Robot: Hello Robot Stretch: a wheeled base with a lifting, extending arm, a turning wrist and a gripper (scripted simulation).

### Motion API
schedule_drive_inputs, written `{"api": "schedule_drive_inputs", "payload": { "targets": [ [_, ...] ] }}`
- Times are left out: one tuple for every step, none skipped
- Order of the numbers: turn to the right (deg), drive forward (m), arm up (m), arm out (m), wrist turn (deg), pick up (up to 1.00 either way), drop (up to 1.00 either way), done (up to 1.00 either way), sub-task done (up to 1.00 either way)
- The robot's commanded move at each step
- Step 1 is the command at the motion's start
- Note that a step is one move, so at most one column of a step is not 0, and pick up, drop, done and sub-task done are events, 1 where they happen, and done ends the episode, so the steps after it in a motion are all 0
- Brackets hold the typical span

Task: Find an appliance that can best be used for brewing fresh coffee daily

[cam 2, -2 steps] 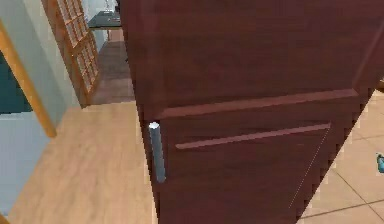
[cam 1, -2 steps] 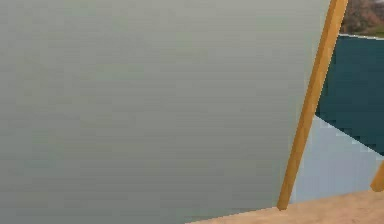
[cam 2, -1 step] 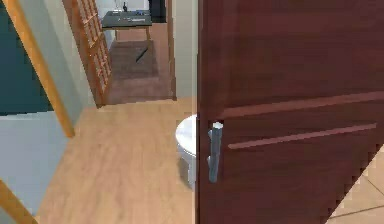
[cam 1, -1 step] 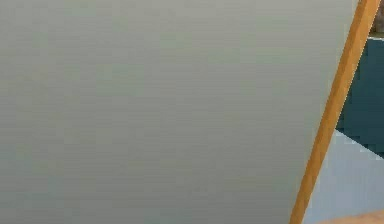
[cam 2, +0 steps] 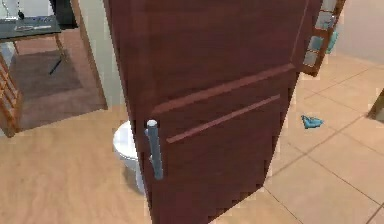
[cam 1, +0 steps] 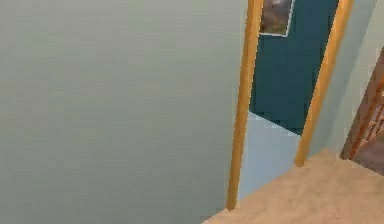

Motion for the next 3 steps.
{"api": "schedule_drive_inputs", "payload": {
  "targets": [
    [0.0,0.25,0.0,0.0,0.0,0.0,0.0,0.0,0.0],
    [45.0,0.0,0.0,0.0,0.0,0.0,0.0,0.0,0.0],
    [0.0,1.0,0.0,0.0,0.0,0.0,0.0,0.0,0.0]
  ]
}}
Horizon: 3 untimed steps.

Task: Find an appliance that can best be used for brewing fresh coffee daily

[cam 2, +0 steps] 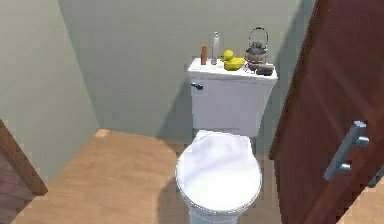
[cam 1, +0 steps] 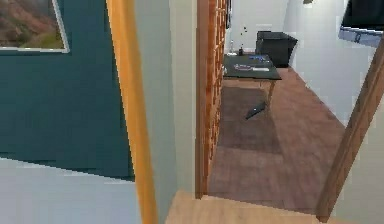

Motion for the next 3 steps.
{"api": "schedule_drive_inputs", "payload": {
  "targets": [
    [3.0,0.0,0.0,0.0,0.0,0.0,0.0,0.0,0.0],
    [0.0,0.05,0.0,0.0,0.0,0.0,0.0,0.0,0.0],
    [-36.0,0.0,0.0,0.0,0.0,0.0,0.0,0.0,0.0]
  ]
}}
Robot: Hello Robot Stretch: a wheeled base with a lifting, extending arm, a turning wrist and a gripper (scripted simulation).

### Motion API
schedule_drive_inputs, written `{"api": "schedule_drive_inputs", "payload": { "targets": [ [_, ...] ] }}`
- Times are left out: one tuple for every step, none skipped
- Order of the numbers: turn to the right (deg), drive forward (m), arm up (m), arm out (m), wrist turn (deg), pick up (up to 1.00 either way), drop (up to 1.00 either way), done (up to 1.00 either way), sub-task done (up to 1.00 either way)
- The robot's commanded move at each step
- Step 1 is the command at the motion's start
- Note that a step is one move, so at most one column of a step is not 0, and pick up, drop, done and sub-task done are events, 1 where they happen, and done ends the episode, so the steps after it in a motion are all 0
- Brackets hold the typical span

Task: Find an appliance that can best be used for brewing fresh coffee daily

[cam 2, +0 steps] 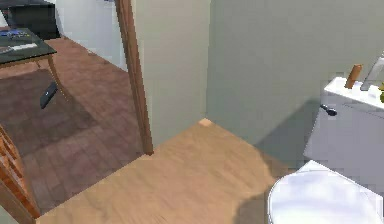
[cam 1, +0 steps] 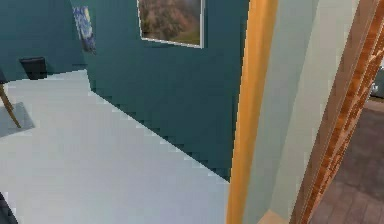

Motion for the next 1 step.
{"api": "schedule_drive_inputs", "payload": {
  "targets": [
    [0.0,0.3,0.0,0.0,0.0,0.0,0.0,0.0,0.0]
  ]
}}
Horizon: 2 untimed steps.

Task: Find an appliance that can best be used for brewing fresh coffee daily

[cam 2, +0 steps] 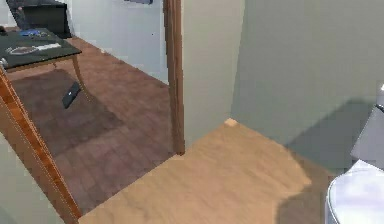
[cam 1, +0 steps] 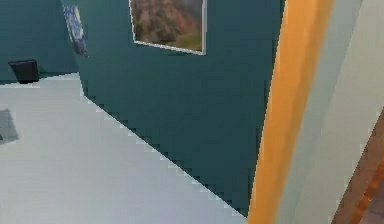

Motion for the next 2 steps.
{"api": "schedule_drive_inputs", "payload": {
  "targets": [
    [-36.0,0.0,0.0,0.0,0.0,0.0,0.0,0.0,0.0],
    [0.0,1.0,0.0,0.0,0.0,0.0,0.0,0.0,0.0]
  ]
}}
